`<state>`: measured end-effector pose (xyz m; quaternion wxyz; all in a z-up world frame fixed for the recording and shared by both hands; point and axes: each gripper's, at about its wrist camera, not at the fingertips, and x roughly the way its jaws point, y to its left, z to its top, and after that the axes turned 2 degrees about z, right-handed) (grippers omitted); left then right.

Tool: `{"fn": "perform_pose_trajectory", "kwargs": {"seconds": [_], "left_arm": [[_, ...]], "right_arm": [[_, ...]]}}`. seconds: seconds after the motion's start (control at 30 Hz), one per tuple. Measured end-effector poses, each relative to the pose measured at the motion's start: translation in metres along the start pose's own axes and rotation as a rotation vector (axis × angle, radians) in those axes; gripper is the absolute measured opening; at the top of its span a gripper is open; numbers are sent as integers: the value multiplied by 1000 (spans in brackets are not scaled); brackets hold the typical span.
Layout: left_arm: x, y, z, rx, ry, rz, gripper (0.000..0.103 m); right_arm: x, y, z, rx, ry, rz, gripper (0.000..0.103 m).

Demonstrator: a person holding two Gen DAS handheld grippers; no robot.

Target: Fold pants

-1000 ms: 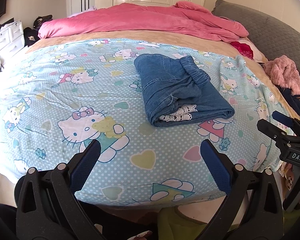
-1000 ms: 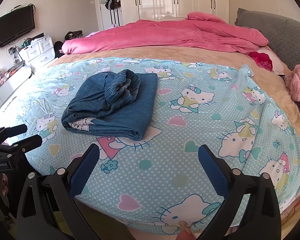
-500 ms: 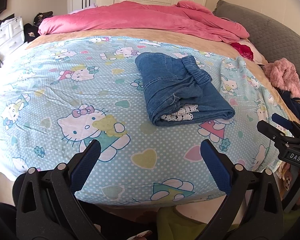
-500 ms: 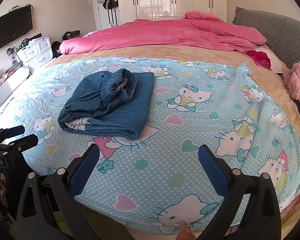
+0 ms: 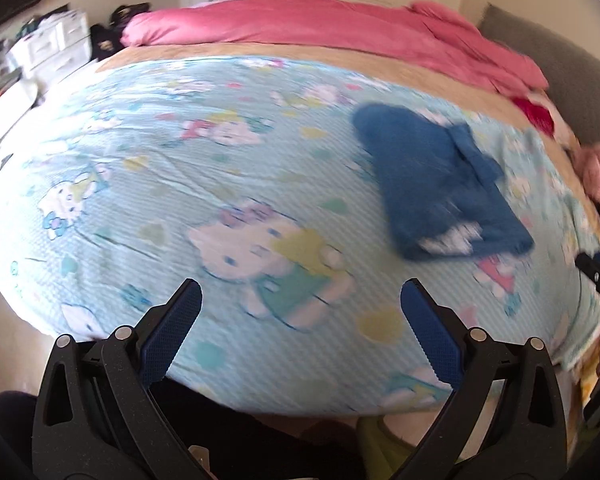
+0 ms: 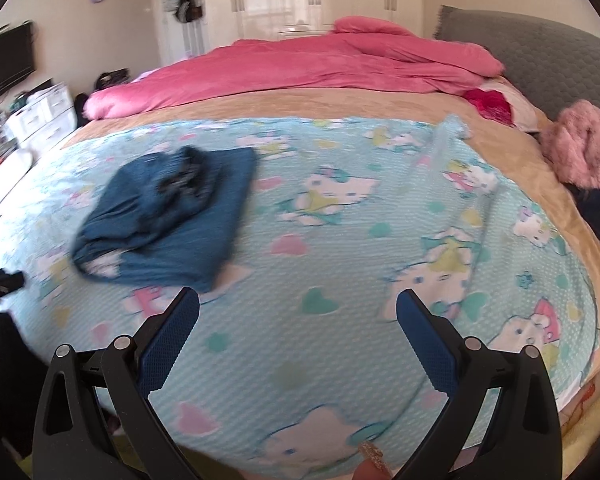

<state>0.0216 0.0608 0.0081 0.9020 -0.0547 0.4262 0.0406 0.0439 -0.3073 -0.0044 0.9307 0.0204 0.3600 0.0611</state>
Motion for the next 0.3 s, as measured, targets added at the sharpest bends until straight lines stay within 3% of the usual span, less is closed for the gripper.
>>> {"fn": "perform_pose_trajectory", "kwargs": {"seconds": [0.17, 0.3], "left_arm": [[35, 72, 41, -95, 44, 146, 94], [87, 150, 89, -188, 102, 305, 94]], "right_arm": [[29, -71, 20, 104, 6, -130, 98], [67, -158, 59, 161, 31, -345, 98]]}}
